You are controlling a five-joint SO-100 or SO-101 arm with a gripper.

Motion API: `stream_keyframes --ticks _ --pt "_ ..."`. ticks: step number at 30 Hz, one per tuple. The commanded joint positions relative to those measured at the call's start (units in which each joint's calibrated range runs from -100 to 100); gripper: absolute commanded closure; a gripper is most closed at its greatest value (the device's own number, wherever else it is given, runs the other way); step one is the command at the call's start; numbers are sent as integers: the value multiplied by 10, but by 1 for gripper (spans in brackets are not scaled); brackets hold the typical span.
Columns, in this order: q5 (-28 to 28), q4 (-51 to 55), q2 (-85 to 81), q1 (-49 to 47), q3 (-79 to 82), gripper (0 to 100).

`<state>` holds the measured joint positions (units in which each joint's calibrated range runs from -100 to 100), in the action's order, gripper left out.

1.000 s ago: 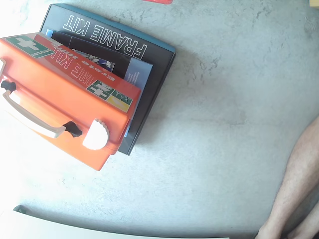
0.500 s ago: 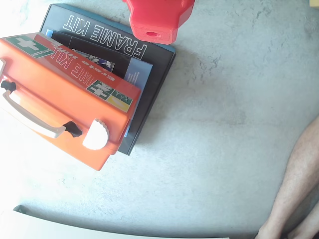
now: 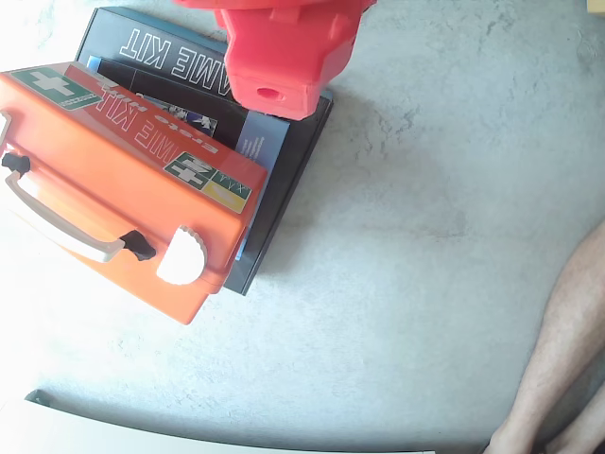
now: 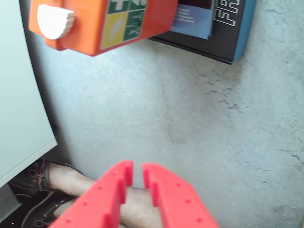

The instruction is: Grab the white handle of the orange box

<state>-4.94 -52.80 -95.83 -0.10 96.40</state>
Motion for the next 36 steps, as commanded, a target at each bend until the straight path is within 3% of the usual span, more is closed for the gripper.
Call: stream_keyframes --ticks 1,6,12,26,36 --pt "18 28 33 -32 2 92" --pt "55 47 112 -84 -53 75" --pt "85 49 222 -159 -148 83" --pt "70 54 625 -269 -539 77" --pt "65 50 705 -323 -548 77"
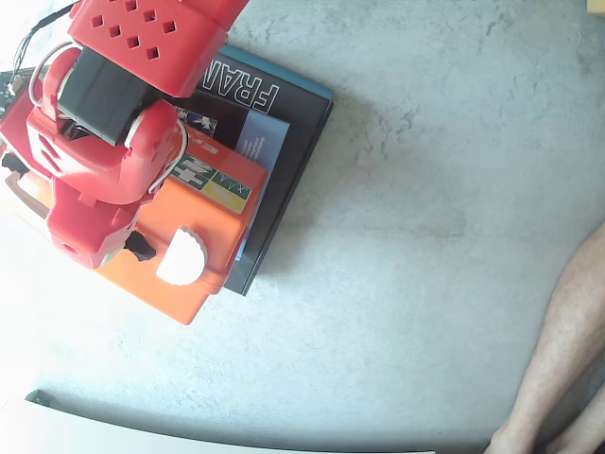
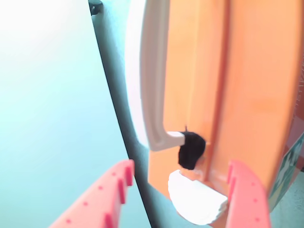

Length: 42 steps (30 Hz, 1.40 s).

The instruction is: Grab the white handle of the orange box

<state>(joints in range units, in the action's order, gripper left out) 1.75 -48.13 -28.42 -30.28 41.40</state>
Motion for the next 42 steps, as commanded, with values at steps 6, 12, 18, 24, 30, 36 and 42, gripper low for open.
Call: stream_keyframes --ticks 6,12,18,24,30,36,42 --pt "1 0 59 -61 -12 77" --pt "-2 2 95 -74 -60 77" --pt "-22 7 128 -49 -122 77" --pt "-26 7 149 -35 -136 77" --pt "-36 8 156 -14 -137 77" --pt "-45 7 203 -4 -181 77" --pt "-55 9 242 9 -245 77"
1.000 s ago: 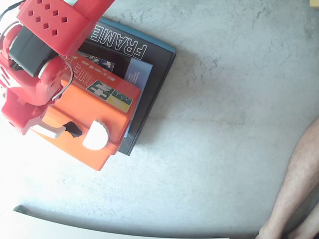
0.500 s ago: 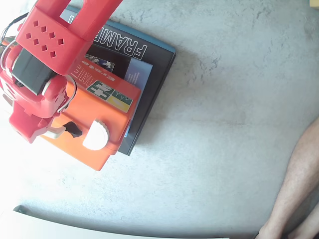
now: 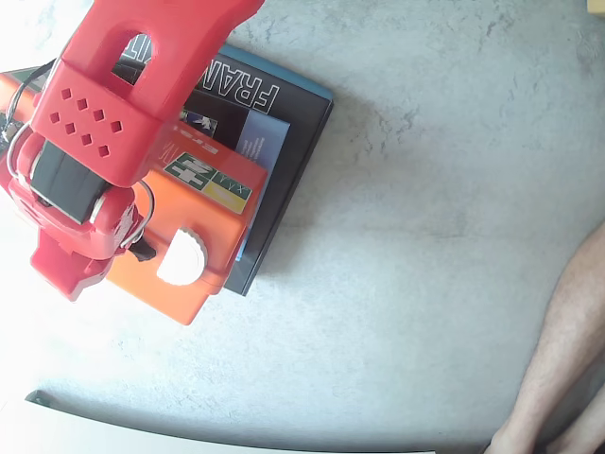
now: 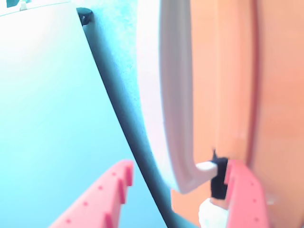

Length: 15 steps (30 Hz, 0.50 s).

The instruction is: Grab the white handle of the orange box

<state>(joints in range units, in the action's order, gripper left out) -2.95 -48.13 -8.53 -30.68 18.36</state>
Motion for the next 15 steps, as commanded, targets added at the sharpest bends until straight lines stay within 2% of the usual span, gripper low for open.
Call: stream_keyframes --ticks 1,7,15 --pt "-11 17 49 15 -21 77" --pt "-12 35 63 20 -57 81" --pt "-13 35 64 19 -72 81"
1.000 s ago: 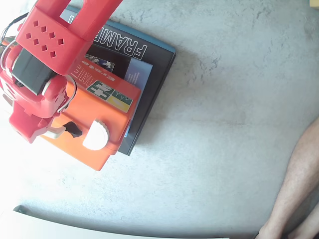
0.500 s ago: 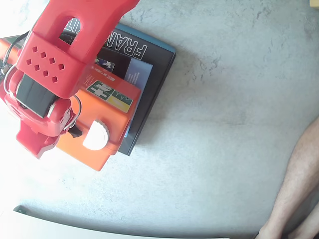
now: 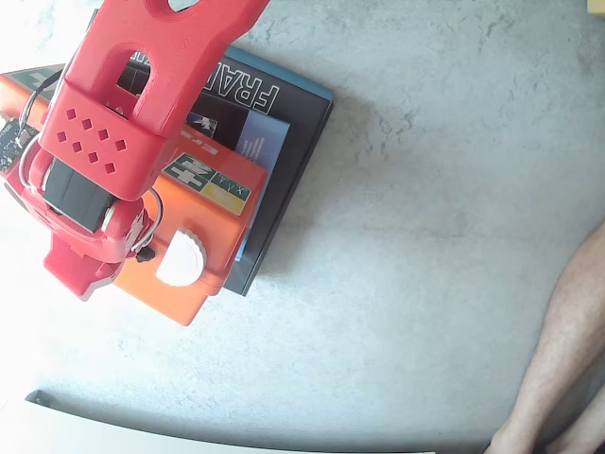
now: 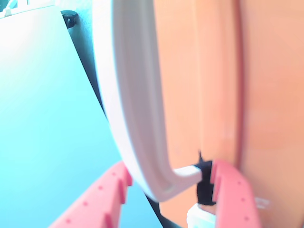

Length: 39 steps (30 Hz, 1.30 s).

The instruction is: Grab the white handle of the orange box

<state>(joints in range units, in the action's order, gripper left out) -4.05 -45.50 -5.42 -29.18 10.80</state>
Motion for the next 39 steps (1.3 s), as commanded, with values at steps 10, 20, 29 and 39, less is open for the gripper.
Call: stream_keyframes --ticks 10,20,29,39 --pt "2 10 36 -11 -7 81" --pt "-1 79 42 -37 -51 81" --pt "-20 254 89 -44 -232 81" --pt "-43 433 96 -44 -355 99"
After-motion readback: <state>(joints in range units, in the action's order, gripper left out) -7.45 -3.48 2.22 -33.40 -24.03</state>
